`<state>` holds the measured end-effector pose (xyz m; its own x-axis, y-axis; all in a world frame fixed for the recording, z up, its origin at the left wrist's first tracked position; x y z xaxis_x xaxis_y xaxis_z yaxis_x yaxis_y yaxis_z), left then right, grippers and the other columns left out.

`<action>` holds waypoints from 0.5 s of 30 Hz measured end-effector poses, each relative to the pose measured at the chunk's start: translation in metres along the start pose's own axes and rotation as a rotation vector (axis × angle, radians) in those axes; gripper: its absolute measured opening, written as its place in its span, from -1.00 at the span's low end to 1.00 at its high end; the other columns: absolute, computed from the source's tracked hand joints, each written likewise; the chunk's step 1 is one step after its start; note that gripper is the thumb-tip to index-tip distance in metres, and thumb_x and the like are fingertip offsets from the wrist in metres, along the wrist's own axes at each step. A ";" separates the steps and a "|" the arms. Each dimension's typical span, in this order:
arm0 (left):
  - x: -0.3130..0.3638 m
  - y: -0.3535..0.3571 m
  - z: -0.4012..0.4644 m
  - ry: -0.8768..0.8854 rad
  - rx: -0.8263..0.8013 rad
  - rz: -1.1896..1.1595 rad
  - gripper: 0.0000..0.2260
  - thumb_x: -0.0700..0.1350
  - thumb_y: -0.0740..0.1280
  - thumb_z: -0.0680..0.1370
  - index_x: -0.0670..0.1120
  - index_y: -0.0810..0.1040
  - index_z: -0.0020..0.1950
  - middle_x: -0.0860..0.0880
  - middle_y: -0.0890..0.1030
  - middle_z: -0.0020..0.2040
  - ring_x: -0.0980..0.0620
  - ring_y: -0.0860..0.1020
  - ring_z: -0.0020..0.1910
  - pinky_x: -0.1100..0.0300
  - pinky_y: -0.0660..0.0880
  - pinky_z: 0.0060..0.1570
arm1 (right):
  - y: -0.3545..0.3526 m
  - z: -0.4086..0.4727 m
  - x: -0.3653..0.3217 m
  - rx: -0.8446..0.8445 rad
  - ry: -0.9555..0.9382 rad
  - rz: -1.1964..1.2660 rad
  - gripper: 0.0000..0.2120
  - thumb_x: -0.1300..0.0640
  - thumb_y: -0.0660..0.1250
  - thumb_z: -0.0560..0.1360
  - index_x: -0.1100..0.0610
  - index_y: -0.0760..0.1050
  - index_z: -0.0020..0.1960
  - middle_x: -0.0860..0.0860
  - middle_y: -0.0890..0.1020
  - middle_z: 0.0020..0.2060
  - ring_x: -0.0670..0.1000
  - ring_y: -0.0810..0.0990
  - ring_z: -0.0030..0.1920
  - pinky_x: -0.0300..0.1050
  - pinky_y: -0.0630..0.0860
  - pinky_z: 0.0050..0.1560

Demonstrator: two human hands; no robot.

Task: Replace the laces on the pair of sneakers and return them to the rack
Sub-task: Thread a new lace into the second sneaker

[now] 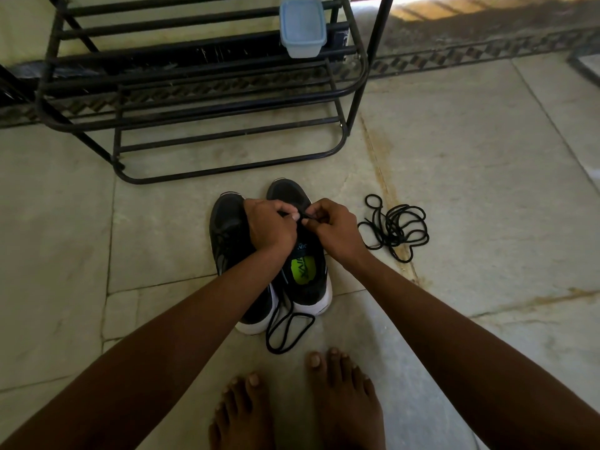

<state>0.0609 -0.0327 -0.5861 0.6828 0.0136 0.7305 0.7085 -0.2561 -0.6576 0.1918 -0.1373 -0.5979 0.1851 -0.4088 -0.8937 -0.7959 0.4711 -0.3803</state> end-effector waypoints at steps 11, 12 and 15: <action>0.000 -0.001 -0.009 0.017 0.011 0.024 -0.84 -0.24 0.51 0.51 0.03 0.69 -0.14 0.03 0.69 -0.09 0.15 0.61 -0.17 0.47 0.33 -0.27 | -0.004 0.010 -0.008 -0.136 0.151 0.081 -0.91 0.15 0.29 0.56 0.07 0.56 0.02 0.07 0.67 -0.20 -0.01 0.66 -0.20 -0.26 0.57 -0.29; 0.001 -0.002 -0.010 0.015 0.008 0.019 -0.84 -0.24 0.51 0.51 0.03 0.68 -0.15 0.04 0.68 -0.12 0.16 0.60 -0.18 0.47 0.33 -0.28 | -0.003 0.012 -0.010 -0.159 0.131 0.041 -0.91 0.17 0.26 0.57 0.07 0.54 0.00 0.10 0.68 -0.20 0.01 0.67 -0.21 -0.20 0.62 -0.27; 0.002 -0.005 -0.011 0.012 0.011 0.000 -0.80 -0.25 0.50 0.51 0.03 0.62 -0.19 0.08 0.61 -0.22 0.17 0.57 -0.22 0.43 0.34 -0.30 | 0.003 0.021 -0.022 -0.230 0.063 -0.084 -0.92 0.12 0.23 0.63 0.10 0.49 0.03 0.16 0.66 -0.17 0.07 0.67 -0.24 -0.14 0.64 -0.29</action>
<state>0.0574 -0.0418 -0.5794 0.6807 0.0016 0.7325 0.7104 -0.2456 -0.6596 0.1975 -0.1108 -0.5839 0.2253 -0.4902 -0.8420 -0.8910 0.2459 -0.3816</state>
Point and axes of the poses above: each hand's wrist, its own z-axis towards the middle knuckle, its own y-axis out of the palm, x = y × z, the point moved 9 cm from there along z, towards the middle knuckle
